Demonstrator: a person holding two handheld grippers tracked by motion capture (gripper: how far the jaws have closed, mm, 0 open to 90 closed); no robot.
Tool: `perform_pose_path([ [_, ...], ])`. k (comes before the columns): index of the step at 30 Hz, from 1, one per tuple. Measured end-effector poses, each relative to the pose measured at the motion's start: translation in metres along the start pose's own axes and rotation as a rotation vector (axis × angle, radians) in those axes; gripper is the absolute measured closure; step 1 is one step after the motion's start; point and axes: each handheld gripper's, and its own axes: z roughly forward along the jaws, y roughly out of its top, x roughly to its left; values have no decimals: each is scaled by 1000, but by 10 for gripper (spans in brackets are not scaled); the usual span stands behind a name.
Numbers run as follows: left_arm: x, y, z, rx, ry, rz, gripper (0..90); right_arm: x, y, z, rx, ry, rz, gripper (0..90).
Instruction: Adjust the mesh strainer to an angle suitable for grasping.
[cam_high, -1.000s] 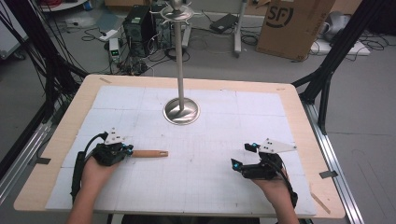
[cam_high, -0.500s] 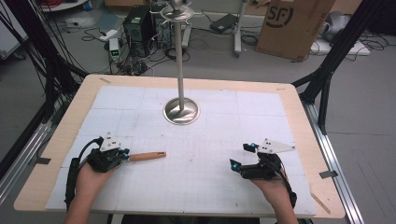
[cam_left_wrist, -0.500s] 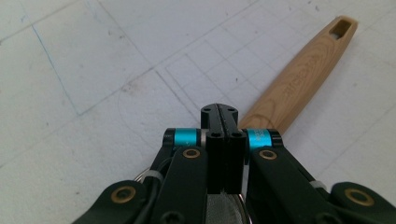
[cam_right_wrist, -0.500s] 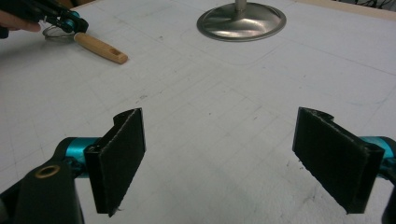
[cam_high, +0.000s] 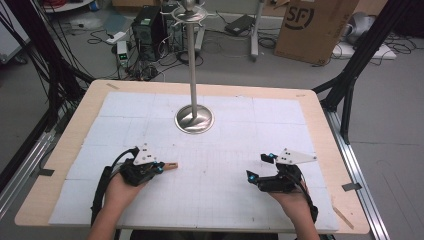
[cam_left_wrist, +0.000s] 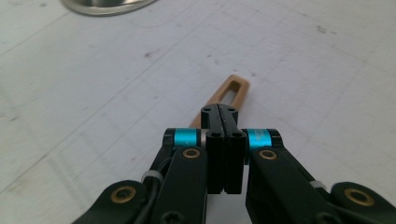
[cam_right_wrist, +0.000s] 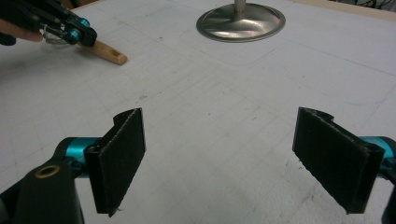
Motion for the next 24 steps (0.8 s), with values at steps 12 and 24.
perform_pose_path([
  [12,-7,7,27,36,0,26,896,-1,0,-2,-7,0,1,163],
  [24,8,5,32,19,50,-25,897,-1,-1,1,8,0,1,163],
])
